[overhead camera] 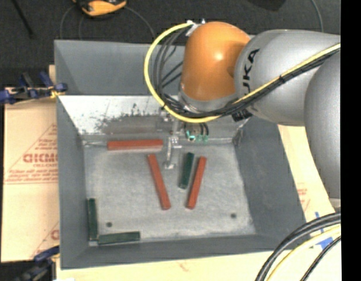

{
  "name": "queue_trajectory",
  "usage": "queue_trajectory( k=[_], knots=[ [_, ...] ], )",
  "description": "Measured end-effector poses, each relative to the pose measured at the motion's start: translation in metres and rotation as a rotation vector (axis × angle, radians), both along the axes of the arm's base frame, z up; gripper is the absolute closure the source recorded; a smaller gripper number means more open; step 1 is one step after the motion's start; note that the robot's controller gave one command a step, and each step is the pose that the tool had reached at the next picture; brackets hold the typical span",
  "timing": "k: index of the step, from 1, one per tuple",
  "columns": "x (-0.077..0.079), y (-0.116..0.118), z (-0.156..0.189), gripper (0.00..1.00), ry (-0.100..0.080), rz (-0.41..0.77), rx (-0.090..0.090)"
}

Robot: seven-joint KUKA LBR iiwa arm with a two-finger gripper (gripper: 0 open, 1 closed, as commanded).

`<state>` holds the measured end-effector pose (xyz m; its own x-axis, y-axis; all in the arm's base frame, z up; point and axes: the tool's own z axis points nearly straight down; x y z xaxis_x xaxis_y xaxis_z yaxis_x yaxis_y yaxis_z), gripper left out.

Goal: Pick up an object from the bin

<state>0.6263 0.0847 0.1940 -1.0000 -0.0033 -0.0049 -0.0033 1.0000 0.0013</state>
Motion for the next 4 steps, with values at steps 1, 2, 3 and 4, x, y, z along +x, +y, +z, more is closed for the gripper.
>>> queue_trajectory(
  k=[1, 2, 3, 4],
  knots=[
    [0.003, -0.017, -0.041, 0.00, -0.005, -0.078, 0.001],
    [0.014, -0.022, -0.092, 0.00, -0.002, 0.001, -0.002],
    [0.009, -0.068, -0.114, 0.00, 0.002, 0.118, -0.002],
    [0.006, -0.088, -0.119, 0.00, 0.002, 0.318, -0.003]
  ],
)
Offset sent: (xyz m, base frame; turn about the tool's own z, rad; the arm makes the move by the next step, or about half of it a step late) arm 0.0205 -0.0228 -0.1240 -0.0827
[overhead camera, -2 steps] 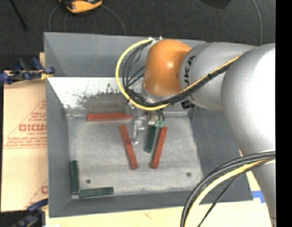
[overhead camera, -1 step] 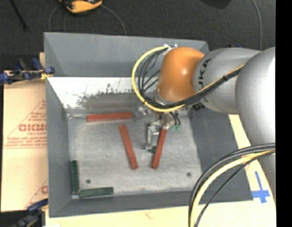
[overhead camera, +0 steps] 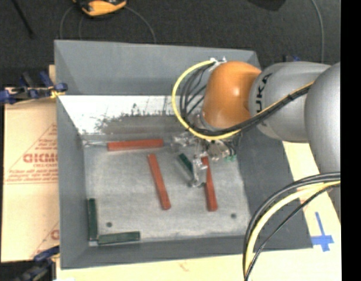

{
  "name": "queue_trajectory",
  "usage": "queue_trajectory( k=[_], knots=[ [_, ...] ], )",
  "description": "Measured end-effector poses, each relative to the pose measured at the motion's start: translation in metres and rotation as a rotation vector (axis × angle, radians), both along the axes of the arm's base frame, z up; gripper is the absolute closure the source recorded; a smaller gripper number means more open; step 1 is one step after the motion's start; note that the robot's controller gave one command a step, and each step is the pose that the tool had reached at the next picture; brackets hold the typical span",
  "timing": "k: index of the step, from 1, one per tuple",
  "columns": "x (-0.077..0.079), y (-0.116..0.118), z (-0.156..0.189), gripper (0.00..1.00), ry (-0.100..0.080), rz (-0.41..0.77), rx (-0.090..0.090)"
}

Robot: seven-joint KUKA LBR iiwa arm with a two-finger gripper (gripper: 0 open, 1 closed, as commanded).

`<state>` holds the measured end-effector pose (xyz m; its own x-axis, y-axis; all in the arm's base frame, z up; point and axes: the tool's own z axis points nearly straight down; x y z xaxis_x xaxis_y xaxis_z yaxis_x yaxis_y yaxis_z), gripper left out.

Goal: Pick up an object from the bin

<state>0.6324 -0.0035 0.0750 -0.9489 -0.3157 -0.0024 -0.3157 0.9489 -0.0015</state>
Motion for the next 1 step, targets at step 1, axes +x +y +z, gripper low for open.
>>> queue_trajectory(
  k=[1],
  knots=[
    [-0.0079, -0.0207, -0.0034, 1.00, 0.002, 0.353, 0.001]
  ],
)
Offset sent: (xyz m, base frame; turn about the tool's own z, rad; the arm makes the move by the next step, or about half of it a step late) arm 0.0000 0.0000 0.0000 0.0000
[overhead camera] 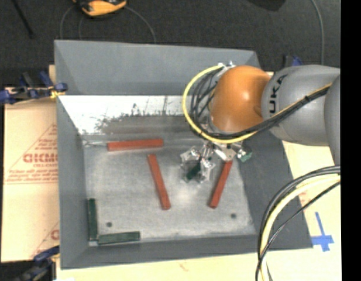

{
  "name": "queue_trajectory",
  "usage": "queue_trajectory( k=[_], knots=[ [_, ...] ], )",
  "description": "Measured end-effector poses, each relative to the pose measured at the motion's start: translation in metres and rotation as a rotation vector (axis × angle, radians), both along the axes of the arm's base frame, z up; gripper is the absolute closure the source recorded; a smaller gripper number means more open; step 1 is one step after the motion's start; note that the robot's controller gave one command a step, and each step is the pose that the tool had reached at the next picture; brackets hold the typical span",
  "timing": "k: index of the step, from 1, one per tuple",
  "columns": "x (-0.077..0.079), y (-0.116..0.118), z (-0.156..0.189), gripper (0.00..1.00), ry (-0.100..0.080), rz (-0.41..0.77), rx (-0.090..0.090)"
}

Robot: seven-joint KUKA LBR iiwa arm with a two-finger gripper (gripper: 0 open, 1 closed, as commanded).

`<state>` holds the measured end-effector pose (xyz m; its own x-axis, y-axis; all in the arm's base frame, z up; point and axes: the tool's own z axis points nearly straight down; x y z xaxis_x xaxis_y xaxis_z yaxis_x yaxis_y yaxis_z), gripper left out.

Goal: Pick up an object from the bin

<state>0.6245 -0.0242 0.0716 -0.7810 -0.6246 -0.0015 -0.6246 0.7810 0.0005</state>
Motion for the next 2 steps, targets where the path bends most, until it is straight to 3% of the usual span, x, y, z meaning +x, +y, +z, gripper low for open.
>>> queue_trajectory(
  k=[1, 2],
  knots=[
    [0.000, 0.000, 0.000, 1.00, 0.000, -0.001, 0.000],
    [-0.008, -0.010, 0.178, 1.00, -0.012, 0.218, -0.003]
  ],
)
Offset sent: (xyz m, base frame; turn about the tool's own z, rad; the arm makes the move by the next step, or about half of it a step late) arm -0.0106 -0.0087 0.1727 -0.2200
